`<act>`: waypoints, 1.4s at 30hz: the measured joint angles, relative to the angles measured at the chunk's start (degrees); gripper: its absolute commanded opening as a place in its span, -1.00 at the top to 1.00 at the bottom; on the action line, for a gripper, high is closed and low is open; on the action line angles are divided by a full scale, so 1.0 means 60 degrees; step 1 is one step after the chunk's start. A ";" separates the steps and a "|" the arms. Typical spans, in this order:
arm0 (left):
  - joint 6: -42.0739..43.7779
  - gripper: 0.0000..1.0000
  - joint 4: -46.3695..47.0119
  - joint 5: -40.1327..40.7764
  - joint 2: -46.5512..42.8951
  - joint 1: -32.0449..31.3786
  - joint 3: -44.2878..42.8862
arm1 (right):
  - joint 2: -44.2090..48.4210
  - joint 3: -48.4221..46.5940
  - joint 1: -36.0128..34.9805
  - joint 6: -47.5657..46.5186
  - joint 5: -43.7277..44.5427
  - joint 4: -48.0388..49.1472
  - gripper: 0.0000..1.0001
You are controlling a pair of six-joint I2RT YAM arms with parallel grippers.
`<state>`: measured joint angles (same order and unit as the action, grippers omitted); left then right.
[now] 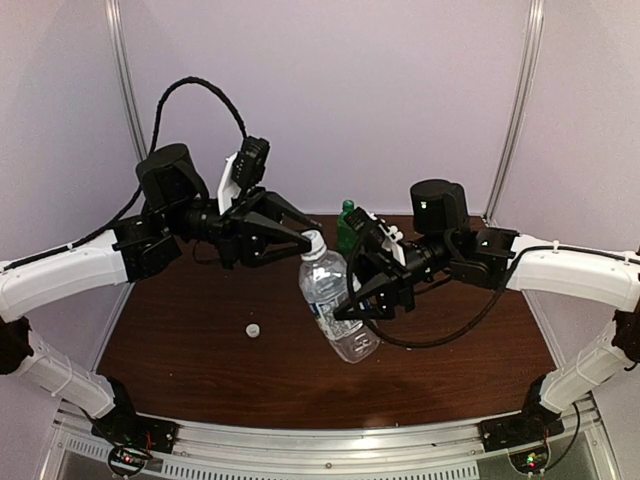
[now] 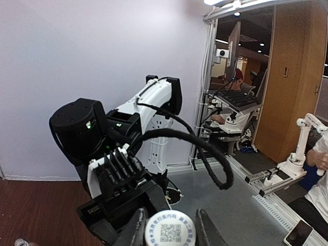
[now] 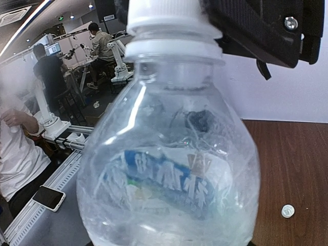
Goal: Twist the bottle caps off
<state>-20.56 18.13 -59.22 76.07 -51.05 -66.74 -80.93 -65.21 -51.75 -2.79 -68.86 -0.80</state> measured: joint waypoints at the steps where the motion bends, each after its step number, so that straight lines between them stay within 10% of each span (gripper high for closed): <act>1: 0.0004 1.00 -0.0095 0.0138 -0.0029 0.0011 0.0000 | 0.0022 0.0000 0.0004 -0.0025 0.0164 -0.0022 0.09; 22: -0.1424 0.87 -0.3038 0.9956 -0.0178 -0.1217 -0.0568 | 0.0266 -0.0022 0.0004 -0.0040 0.6932 -0.0663 0.12; 33: -0.0193 -0.27 -0.3344 0.9683 -0.0117 -0.1217 -0.0678 | 0.0186 -0.0018 0.0018 -0.0051 0.6889 -0.0721 -0.09; 42: 0.0991 -0.54 -0.3526 0.7257 -0.1045 -0.0623 -0.0284 | 0.0382 0.0102 0.0025 -0.0514 0.4914 -0.0699 -0.24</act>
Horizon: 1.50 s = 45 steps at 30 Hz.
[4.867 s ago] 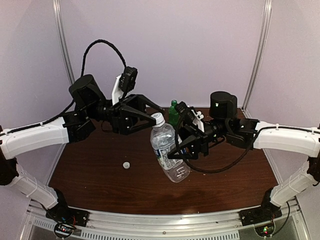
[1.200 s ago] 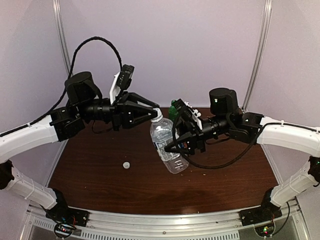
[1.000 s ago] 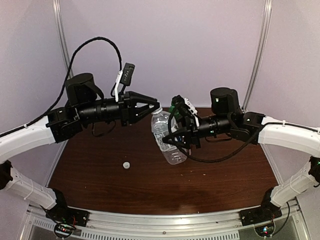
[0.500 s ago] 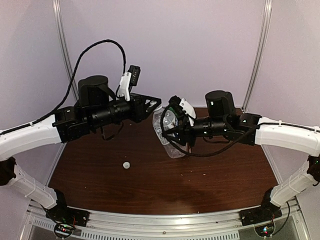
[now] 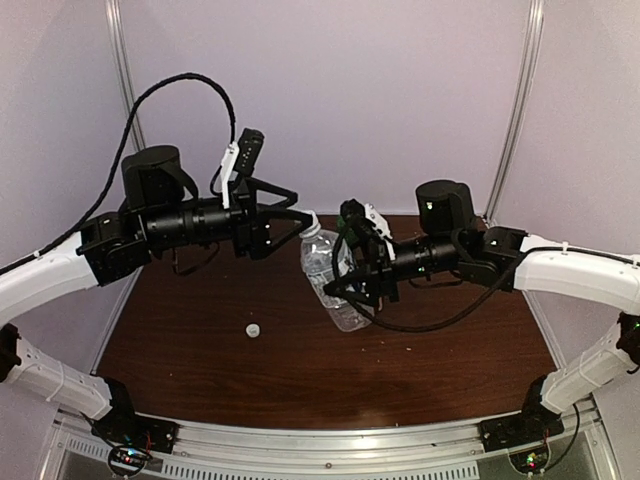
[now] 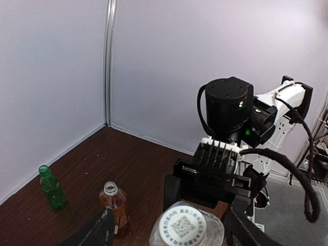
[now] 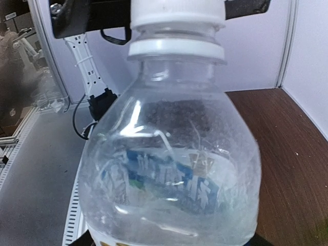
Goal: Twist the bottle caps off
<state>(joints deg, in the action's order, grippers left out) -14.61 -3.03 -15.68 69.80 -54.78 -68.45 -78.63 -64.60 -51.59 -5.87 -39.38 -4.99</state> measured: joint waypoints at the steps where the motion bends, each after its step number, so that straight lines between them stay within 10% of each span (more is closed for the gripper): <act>1: 0.0076 -0.55 0.0029 -0.0386 -0.0087 0.0091 0.0033 | 0.0011 0.0000 0.0000 -0.0044 -0.0266 0.0000 -0.24; 19: -0.0317 -0.60 0.2368 -0.6342 0.0415 0.0809 0.0310 | -0.0153 -0.0142 0.0000 -0.0062 -0.4371 -0.0011 -0.22; 45: -0.1880 -0.05 0.4029 -0.7989 0.1392 0.0812 0.0244 | -0.0350 -0.0138 0.0000 0.0219 -0.4794 0.0157 -0.15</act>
<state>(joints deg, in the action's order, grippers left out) -25.89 21.15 -63.61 78.15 -49.91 -66.98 -80.73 -65.43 -51.59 -4.56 -68.14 -4.05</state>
